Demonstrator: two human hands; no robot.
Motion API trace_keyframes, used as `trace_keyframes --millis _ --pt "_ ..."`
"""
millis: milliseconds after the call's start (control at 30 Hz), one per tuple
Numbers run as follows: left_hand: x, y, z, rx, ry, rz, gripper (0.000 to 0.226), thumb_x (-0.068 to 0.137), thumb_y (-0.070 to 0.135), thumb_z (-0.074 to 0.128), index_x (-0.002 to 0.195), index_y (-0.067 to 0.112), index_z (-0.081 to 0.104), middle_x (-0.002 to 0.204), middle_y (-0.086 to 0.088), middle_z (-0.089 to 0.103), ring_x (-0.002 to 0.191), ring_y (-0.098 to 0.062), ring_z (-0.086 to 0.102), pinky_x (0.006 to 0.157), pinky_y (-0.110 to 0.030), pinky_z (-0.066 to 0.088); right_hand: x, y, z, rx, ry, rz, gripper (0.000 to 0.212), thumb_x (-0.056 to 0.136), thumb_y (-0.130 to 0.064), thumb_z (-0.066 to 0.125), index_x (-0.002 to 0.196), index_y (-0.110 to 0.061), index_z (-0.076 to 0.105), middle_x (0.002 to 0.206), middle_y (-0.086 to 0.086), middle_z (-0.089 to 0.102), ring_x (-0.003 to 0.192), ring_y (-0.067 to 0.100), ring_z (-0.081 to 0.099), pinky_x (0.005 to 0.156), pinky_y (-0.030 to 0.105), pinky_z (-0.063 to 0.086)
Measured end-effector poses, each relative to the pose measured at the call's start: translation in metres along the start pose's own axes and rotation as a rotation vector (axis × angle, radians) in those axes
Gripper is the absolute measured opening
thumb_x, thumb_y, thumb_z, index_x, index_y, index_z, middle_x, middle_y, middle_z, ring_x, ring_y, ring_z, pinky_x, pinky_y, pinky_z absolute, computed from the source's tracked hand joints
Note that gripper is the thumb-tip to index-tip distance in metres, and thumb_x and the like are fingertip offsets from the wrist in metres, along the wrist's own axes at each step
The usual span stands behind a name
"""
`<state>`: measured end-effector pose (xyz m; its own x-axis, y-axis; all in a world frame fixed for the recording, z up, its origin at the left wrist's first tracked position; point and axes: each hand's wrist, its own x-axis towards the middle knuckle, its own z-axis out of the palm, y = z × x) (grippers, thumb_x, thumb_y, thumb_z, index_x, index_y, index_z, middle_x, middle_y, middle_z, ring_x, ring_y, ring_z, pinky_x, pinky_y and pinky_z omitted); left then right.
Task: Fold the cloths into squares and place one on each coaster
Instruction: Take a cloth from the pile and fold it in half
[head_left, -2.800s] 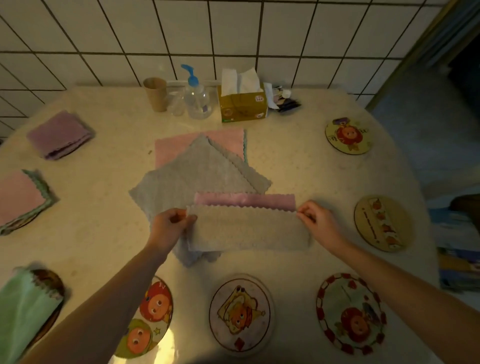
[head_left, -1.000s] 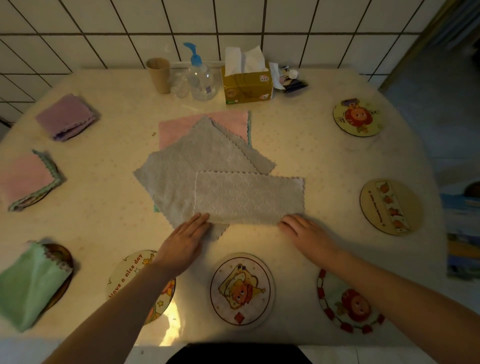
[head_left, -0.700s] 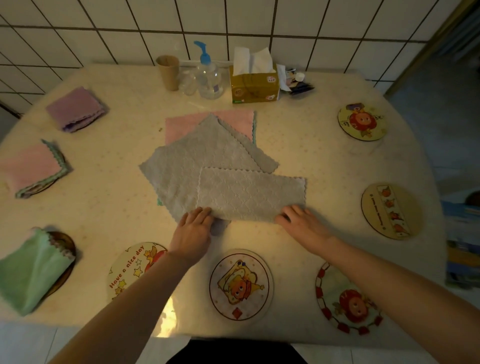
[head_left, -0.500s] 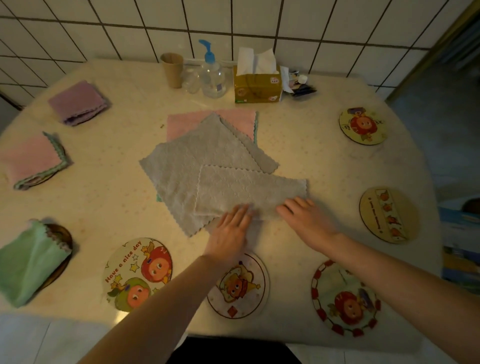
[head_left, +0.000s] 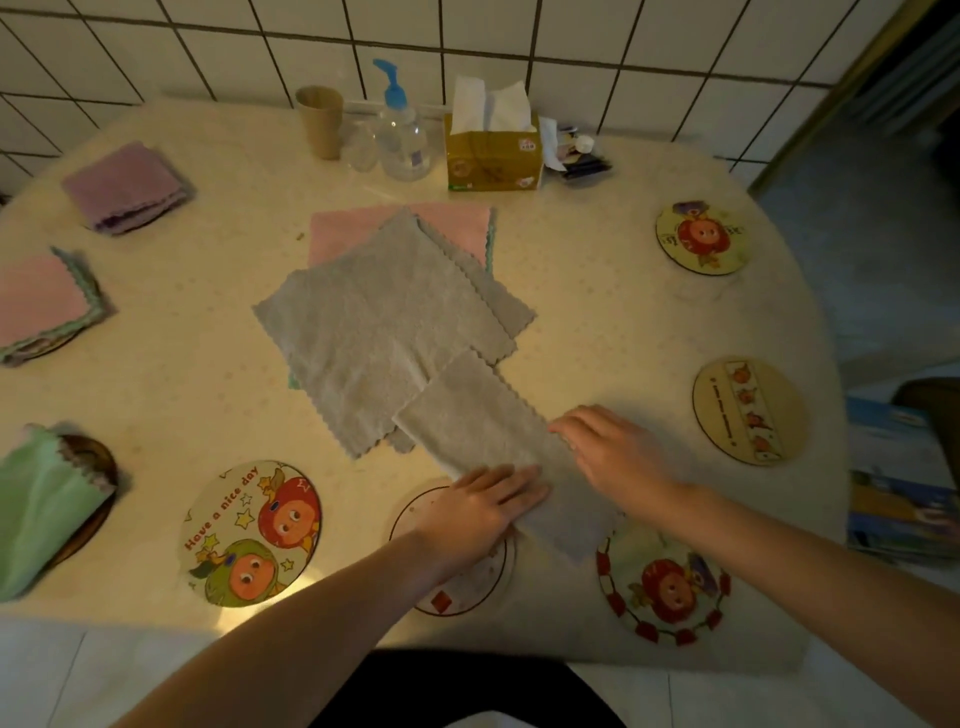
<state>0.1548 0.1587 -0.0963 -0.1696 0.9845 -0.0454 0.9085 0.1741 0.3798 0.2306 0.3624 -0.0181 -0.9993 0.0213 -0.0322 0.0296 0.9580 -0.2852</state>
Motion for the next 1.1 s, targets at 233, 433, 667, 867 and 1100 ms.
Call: trace_keyframes --millis 233,433,667,867,1100 --pt "-0.017 0.002 0.005 -0.038 0.036 -0.125 0.068 0.079 0.032 0.068 0.141 0.024 0.043 0.147 -0.003 0.044 0.126 -0.024 0.051 0.098 -0.038 0.049 0.013 0.041 0.025 -0.193 -0.47 -0.447 0.084 0.073 0.017 0.052 0.147 -0.017 0.029 0.155 0.003 0.024 0.142 0.021 0.023 0.114 0.038 0.025" --pt "-0.022 0.009 -0.012 -0.301 0.177 -0.35 0.051 0.092 0.032 0.053 0.141 0.028 0.044 0.141 0.002 0.049 0.121 -0.019 0.053 0.097 -0.026 0.046 0.02 0.06 0.028 -0.152 -0.581 -0.399 0.088 0.079 0.015 0.04 0.15 -0.031 0.013 0.158 -0.013 0.007 0.145 0.008 0.005 0.119 0.032 0.009" --pt "-0.007 -0.004 -0.04 -1.055 0.293 -0.976 0.042 0.089 0.044 0.048 0.088 0.009 0.071 0.074 -0.006 0.069 0.064 -0.017 0.06 0.065 -0.041 0.05 0.05 0.047 0.027 0.439 -0.426 0.052 0.041 0.081 -0.016 0.069 0.119 -0.027 0.058 0.116 -0.014 0.056 0.106 -0.006 0.049 0.092 0.024 0.044" --pt "0.002 -0.02 -0.037 -1.603 0.524 -1.335 0.013 0.094 0.015 0.058 0.099 0.006 0.066 0.099 -0.011 0.068 0.086 -0.027 0.068 0.059 -0.03 0.055 0.102 0.015 0.047 0.649 -0.292 0.422 0.032 0.089 -0.027 0.061 0.062 -0.024 0.046 0.057 -0.009 0.042 0.053 0.006 0.04 0.049 0.022 0.028" --pt "0.004 -0.016 -0.032 -1.523 0.55 -1.425 0.011 0.095 0.012 0.055 0.089 0.011 0.063 0.096 -0.009 0.067 0.087 -0.025 0.066 0.071 -0.037 0.059 0.113 0.014 0.055 0.607 -0.309 0.489 0.023 0.091 -0.026 0.059 0.1 -0.005 0.058 0.091 0.009 0.066 0.082 0.024 0.062 0.072 0.037 0.048"
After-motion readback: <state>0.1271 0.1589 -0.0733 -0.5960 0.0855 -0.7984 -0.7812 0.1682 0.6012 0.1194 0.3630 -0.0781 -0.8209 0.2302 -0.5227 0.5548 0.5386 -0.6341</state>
